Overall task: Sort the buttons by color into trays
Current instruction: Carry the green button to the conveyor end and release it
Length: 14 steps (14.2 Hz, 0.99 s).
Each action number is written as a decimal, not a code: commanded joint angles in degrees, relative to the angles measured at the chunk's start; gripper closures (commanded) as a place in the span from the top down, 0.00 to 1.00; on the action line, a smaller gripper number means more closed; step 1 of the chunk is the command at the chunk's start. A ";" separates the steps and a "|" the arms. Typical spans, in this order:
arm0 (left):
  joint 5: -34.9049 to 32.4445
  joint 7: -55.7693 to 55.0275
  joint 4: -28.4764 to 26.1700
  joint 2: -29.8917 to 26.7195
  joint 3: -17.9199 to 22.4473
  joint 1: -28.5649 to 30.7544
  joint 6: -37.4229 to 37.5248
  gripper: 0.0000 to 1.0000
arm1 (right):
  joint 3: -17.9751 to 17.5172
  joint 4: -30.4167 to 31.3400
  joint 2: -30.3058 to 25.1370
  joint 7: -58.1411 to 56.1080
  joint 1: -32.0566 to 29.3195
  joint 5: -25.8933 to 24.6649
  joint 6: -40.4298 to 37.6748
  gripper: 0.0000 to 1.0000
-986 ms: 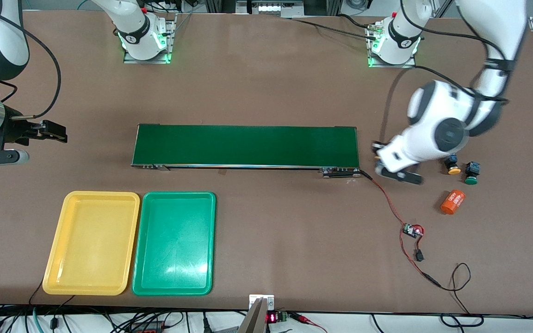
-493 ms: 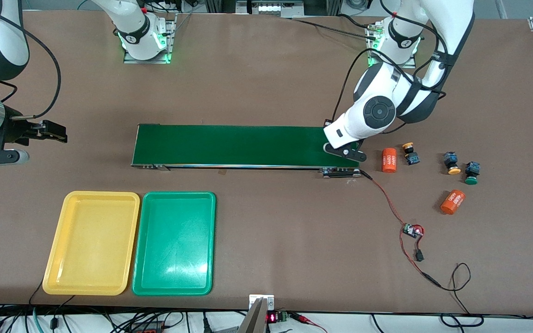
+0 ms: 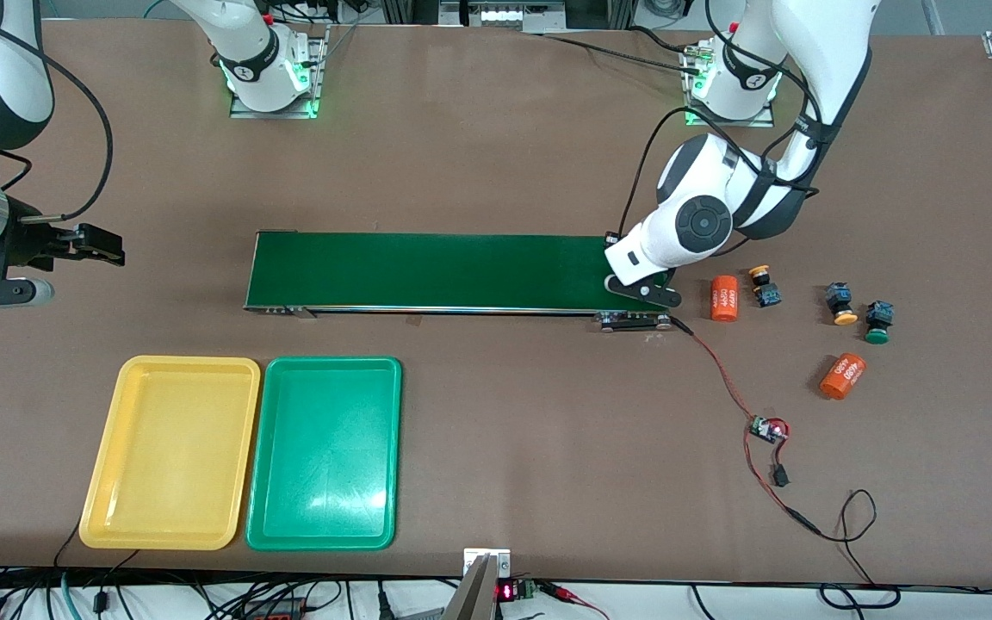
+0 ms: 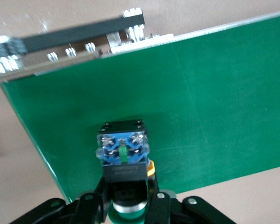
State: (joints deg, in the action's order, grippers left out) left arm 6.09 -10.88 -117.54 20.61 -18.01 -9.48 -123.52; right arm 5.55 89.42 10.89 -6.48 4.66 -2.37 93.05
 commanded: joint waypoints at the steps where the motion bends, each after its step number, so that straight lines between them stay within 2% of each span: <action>1: 1.56 1.12 1.78 -2.67 0.08 1.47 0.91 1.00 | 0.17 0.67 -0.52 -0.55 -0.09 0.26 0.55 1.00; 6: 1.29 1.38 2.32 -5.75 0.08 9.37 1.00 1.00 | 0.17 0.67 -0.43 -0.46 -0.09 0.43 0.38 1.00; 11: 0.24 1.56 2.32 -0.32 0.34 14.39 0.47 1.00 | 0.17 0.67 -0.17 -0.46 -0.09 0.43 0.38 1.00; 14: -9.74 2.53 2.23 1.80 0.34 15.80 -0.05 1.00 | 0.17 0.84 -0.26 -0.38 0.00 0.78 0.20 1.00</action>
State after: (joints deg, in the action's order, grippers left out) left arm 1.71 -9.45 -115.72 21.17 -17.26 5.29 -123.28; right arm 5.56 89.48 11.09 -6.48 4.65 -2.29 93.05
